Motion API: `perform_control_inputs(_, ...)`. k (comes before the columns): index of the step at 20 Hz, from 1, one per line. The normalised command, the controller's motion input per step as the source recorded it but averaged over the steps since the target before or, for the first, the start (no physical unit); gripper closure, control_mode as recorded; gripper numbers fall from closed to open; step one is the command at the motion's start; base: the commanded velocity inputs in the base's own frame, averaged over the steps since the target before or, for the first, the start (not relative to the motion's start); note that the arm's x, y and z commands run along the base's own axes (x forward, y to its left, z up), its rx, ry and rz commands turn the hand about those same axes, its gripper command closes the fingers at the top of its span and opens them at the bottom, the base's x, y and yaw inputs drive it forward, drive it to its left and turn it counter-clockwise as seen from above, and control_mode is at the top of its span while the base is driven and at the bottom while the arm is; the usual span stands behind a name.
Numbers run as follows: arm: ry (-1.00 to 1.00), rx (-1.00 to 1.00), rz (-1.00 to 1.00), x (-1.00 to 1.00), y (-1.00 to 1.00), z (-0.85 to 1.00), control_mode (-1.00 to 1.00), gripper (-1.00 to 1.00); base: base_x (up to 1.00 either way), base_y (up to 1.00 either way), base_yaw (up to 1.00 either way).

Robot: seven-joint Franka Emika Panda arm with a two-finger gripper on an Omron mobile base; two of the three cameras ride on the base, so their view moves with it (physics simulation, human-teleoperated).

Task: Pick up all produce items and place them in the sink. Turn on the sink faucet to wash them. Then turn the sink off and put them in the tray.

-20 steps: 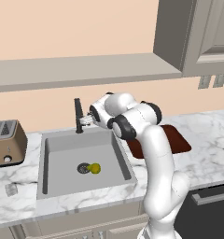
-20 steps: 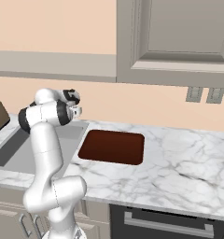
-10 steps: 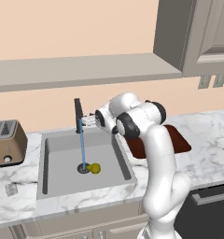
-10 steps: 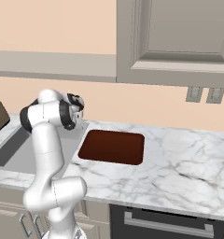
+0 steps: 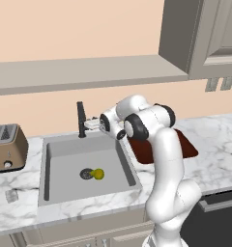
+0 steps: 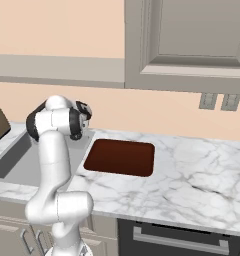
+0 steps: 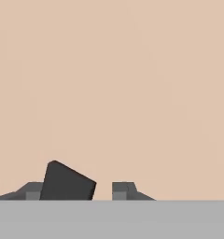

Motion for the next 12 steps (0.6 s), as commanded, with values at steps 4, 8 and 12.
perform_control_inputs(4,0.01,-0.06,0.13,0.10,0.51,0.02,-1.00,1.00,0.00,0.00,0.00)
perform_control_inputs(8,0.00,-0.08,0.13,0.06,0.75,0.08,-1.00,1.00,0.00,0.00,0.00)
perform_control_inputs(12,0.00,-0.09,0.12,0.02,0.81,0.07,-1.00,1.00,0.00,0.00,0.00)
